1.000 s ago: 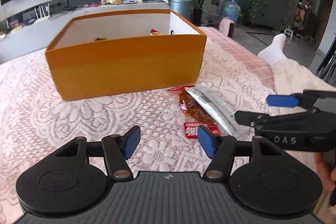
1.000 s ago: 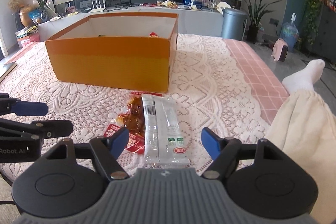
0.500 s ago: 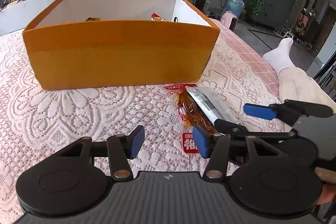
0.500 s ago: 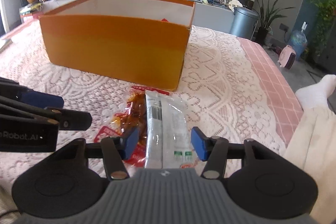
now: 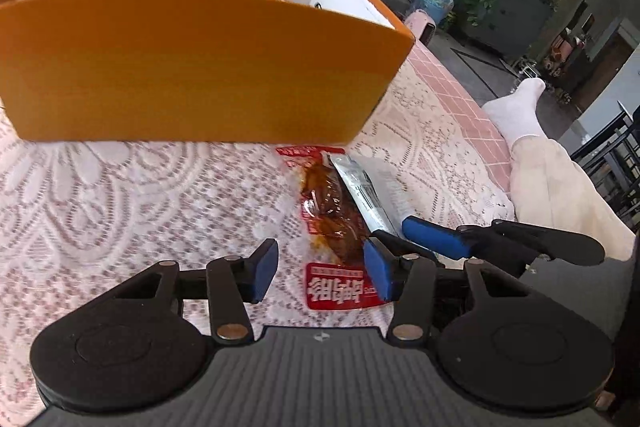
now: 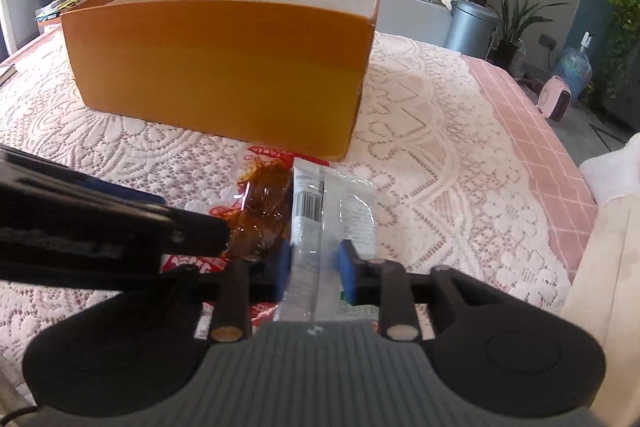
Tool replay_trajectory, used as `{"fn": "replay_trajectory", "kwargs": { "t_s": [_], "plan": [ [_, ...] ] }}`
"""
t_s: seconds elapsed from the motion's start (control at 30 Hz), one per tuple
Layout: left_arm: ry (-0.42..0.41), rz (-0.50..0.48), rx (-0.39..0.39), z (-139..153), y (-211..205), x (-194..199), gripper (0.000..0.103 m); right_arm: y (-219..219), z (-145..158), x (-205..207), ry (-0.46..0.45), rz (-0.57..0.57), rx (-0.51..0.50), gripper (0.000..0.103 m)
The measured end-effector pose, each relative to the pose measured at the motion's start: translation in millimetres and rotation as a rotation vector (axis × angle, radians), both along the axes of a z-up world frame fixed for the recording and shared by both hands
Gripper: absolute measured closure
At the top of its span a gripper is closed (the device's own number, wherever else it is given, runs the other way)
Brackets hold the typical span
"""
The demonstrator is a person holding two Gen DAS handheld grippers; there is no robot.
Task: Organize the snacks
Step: 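Grasp the white stick packet with the right tool while the left tool approaches the red snack packet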
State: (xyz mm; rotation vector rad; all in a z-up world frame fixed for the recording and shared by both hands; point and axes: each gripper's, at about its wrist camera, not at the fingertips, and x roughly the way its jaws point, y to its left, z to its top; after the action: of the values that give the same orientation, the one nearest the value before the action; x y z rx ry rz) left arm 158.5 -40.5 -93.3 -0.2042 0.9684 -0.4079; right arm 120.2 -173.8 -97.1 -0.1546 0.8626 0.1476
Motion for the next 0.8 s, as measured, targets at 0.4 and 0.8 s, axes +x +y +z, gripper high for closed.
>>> {"fn": "replay_trajectory", "kwargs": {
  "t_s": [0.4,0.8],
  "plan": [
    [0.047,0.049,-0.091,-6,-2,9,0.091,-10,6,-3,0.005,-0.011,0.062,0.103],
    [-0.025,0.056,-0.030,42,30,-27,0.103,-15,36,-27,-0.014,0.005,0.247,0.103]
  ]
}}
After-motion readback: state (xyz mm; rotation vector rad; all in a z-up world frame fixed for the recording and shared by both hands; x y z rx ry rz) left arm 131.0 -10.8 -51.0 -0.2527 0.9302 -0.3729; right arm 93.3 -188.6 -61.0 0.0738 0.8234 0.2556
